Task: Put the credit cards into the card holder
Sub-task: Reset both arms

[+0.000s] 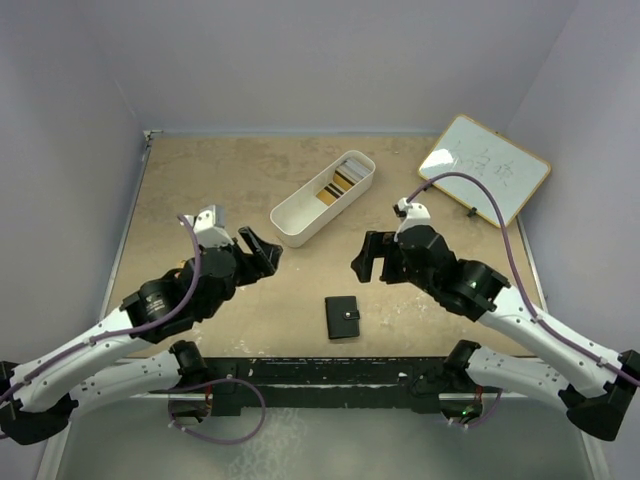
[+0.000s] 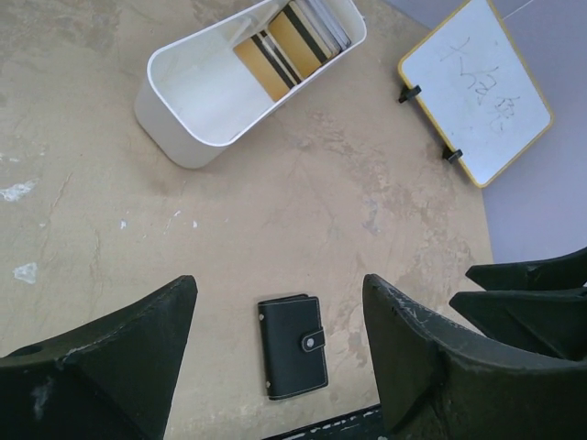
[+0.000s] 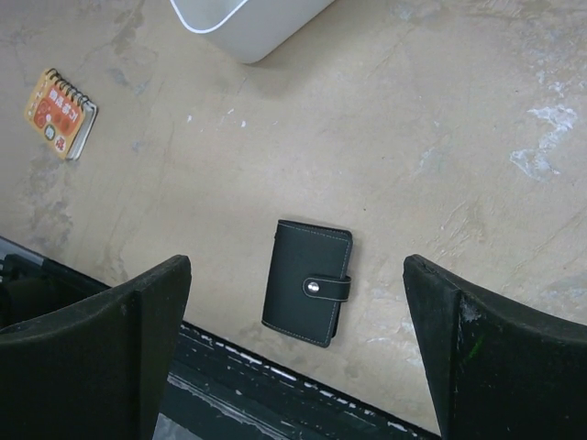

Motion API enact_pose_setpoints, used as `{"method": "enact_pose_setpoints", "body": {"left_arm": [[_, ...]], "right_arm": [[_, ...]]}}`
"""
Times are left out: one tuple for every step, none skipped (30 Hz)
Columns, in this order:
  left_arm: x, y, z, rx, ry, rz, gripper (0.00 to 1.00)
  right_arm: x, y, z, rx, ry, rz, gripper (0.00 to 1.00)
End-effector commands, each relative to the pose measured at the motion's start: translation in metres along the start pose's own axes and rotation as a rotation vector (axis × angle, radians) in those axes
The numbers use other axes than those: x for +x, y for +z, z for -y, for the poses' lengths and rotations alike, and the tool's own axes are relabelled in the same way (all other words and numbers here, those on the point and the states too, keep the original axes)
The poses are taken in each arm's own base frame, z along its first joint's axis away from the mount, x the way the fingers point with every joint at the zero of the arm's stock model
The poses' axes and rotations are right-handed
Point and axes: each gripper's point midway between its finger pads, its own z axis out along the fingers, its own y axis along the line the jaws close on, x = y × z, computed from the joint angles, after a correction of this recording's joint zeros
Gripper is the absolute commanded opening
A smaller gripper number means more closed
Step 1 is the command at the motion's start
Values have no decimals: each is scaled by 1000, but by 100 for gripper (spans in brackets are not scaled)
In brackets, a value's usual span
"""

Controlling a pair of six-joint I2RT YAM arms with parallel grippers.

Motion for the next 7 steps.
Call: {"method": "enact_pose_setpoints", "body": {"left_arm": [[-11, 2, 4, 23, -63, 63, 71], [-11, 2, 3, 21, -65, 68, 71], [-12, 2, 3, 21, -66, 74, 71], [-12, 2, 2, 23, -63, 79, 71], [-14, 1, 2, 27, -62, 86, 71], [-15, -1, 1, 31, -58, 93, 71], [-16, -1, 0, 34, -53, 99, 72]], "right_arm": [[-14, 1, -4, -3, 49, 60, 100], [-14, 0, -4, -4, 53, 63, 100], [-15, 0, -4, -5, 55, 67, 100], [-16, -1, -5, -7, 57, 70, 100], [-16, -2, -5, -9, 57, 72, 100], [-17, -3, -4, -7, 57, 73, 100], [-17, -4, -4, -7, 57, 74, 100]]}}
